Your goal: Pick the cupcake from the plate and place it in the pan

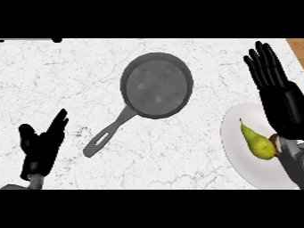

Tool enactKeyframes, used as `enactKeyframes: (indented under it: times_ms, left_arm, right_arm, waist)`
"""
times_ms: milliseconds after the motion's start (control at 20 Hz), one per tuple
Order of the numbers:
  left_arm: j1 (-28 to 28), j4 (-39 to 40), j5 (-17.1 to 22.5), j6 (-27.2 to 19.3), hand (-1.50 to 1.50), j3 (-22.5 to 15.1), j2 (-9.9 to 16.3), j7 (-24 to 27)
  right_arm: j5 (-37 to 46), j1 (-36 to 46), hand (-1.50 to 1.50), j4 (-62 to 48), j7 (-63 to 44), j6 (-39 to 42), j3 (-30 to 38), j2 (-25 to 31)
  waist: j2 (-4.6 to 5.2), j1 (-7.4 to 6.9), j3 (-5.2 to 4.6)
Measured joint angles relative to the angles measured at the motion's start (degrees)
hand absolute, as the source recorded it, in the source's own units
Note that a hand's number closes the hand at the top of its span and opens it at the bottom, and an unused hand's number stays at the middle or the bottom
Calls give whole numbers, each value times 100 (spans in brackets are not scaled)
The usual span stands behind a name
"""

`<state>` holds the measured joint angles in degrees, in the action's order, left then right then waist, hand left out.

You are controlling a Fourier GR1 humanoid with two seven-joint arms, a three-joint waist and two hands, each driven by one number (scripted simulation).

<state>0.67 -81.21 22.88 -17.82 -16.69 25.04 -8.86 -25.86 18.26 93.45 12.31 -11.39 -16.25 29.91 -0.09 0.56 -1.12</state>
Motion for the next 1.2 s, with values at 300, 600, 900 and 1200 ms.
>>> enactKeyframes:
  times_ms: [300,600,900,1200]
  left_arm:
    - [403,-490,-29,26,0,276,84,295]
    - [695,-755,80,-38,0,508,51,327]
    - [878,-813,84,-52,0,547,10,300]
    - [1037,-831,96,23,0,554,32,201]
  right_arm:
    - [-1065,119,150,49,177,2211,7,491]
    - [-624,-119,-150,-850,1420,4165,647,1890]
    - [336,-226,-150,-1810,2423,4592,1204,2813]
    - [1293,-32,-150,-2020,3196,4206,1193,3358]
  waist:
    - [23,-156,123]
    - [66,-54,161]
    - [112,-124,176]
    - [115,-270,163]
